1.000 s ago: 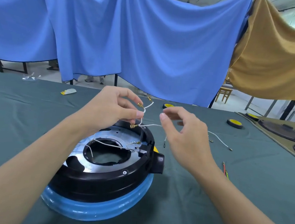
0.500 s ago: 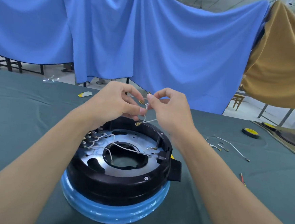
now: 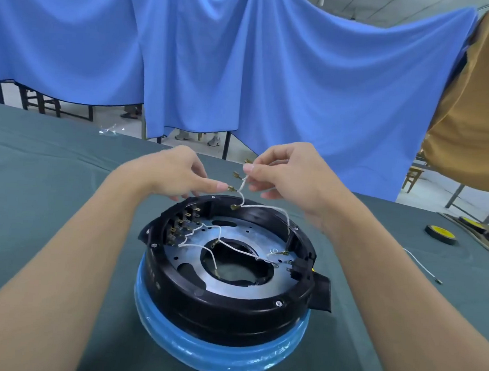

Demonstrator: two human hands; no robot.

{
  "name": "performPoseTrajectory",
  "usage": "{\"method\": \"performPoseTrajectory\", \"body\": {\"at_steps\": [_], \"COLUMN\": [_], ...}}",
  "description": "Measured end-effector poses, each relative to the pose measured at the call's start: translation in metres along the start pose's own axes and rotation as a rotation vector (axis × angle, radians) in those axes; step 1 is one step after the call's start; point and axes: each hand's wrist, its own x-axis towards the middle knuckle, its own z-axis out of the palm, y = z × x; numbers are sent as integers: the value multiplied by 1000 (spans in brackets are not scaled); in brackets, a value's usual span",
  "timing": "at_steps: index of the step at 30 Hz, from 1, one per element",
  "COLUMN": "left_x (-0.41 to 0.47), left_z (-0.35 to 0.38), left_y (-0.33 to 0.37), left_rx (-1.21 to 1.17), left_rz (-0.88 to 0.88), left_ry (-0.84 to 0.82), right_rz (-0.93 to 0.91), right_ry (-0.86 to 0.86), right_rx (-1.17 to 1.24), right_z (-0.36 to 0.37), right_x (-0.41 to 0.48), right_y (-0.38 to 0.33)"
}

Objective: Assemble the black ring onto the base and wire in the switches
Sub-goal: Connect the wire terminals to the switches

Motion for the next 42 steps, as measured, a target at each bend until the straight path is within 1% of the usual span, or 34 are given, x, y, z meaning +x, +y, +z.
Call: {"method": "performPoseTrajectory", "body": {"at_steps": [2, 5, 7, 9, 10, 12, 14, 17, 20, 26, 30, 34, 35, 37, 39, 40, 42], "left_x": [4, 8, 8, 7, 7, 6, 7, 10, 14, 13, 9, 10, 11, 12, 13, 14, 13], "left_z": [2, 2, 2, 4, 5, 7, 7, 8, 8, 6, 3, 4, 4, 4, 4, 4, 3], "left_y": [-5, -9, -11, -11, -12, -14, -18, -23, -26, -22, -18, -15, -15, -16, -18, -19, -19], "left_rx": [31, 96, 158, 193, 204, 184, 132, 17, -25, -55, -16, 24, 30, 31, 26, 26, 19], "left_rz": [-32, -84, -106, -119, -128, -154, -172, -171, -168, -210, -231, -217, -218, -221, -221, -219, -216], "left_ry": [2, 32, 21, 4, 5, 7, 18, 14, 29, 39, 32, 23, 26, 31, 38, 38, 36], "right_rz": [-5, 40, 128, 244, 292, 349, 393, 449, 461, 405, 369, 219, 197, 196, 246, 275, 353], "right_ry": [-41, -111, -176, -248, -291, -364, -397, -359, -302, -197, -210, -229, -254, -331, -362, -356, -281], "right_rx": [120, 488, 686, 749, 722, 586, 467, 374, 255, -43, -294, -679, -731, -767, -708, -640, -436], "right_z": [1, 6, 14, 25, 32, 47, 61, 71, 71, 75, 80, 75, 73, 70, 71, 73, 76], "right_x": [2, 2, 3, 6, 6, 7, 6, 4, 7, 22, 26, 31, 33, 35, 34, 34, 34], "right_y": [-3, -9, -11, -11, -11, -7, 2, 15, 19, 12, 6, -6, -9, -12, -6, 1, 16]}}
